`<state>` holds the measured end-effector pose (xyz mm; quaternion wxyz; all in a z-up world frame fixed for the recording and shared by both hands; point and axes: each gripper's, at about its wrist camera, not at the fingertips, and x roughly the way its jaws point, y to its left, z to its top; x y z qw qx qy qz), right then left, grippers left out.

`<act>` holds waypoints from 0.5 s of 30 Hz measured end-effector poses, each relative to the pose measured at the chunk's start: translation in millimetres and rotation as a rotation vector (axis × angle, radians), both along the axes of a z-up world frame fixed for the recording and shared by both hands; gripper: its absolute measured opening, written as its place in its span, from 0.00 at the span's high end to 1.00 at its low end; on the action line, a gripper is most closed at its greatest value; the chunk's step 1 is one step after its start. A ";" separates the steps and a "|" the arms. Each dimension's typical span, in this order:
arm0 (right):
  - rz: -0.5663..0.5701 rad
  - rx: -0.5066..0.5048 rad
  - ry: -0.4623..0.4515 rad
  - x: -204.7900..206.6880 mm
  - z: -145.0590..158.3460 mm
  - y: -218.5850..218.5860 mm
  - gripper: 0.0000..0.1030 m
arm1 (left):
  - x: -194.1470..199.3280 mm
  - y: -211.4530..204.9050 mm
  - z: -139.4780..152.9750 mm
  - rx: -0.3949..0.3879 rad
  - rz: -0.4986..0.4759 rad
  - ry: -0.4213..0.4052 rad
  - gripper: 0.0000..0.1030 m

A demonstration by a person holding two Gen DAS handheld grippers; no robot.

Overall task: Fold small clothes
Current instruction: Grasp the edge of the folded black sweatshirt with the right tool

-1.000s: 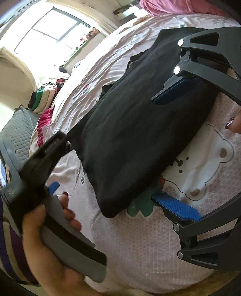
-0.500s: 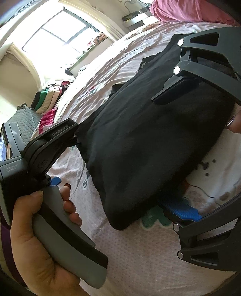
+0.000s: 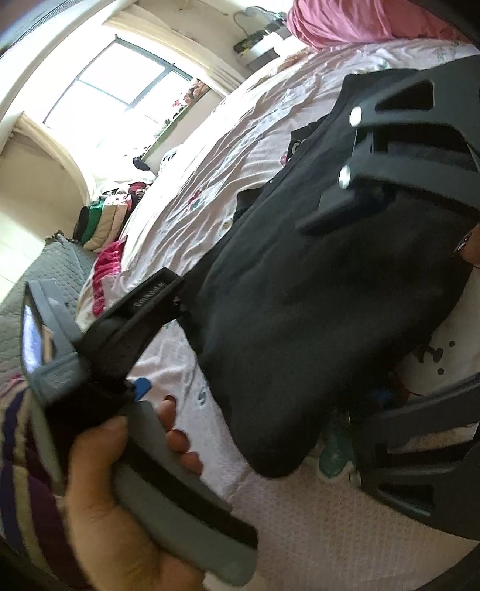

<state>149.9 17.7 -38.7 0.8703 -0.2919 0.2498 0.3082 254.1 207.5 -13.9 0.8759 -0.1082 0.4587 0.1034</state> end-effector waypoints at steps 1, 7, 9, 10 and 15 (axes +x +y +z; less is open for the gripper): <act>0.005 0.007 -0.001 -1.4 1.5 -1.0 0.73 | 1.0 -0.9 -0.1 -0.011 -0.006 0.000 0.09; 0.012 0.041 -0.012 -4.8 7.5 -9.1 0.90 | 7.7 -16.5 1.6 -0.116 -0.090 -0.015 0.10; 0.006 0.062 -0.006 -3.5 9.3 -13.8 0.90 | 8.2 -20.8 0.5 -0.163 -0.114 -0.018 0.10; 0.002 0.073 -0.006 -3.4 10.7 -16.3 0.90 | 8.4 -21.9 -0.3 -0.172 -0.116 -0.018 0.10; -0.010 0.101 -0.020 -7.0 16.1 -24.2 0.91 | 8.5 -26.1 -3.2 -0.192 -0.113 -0.024 0.27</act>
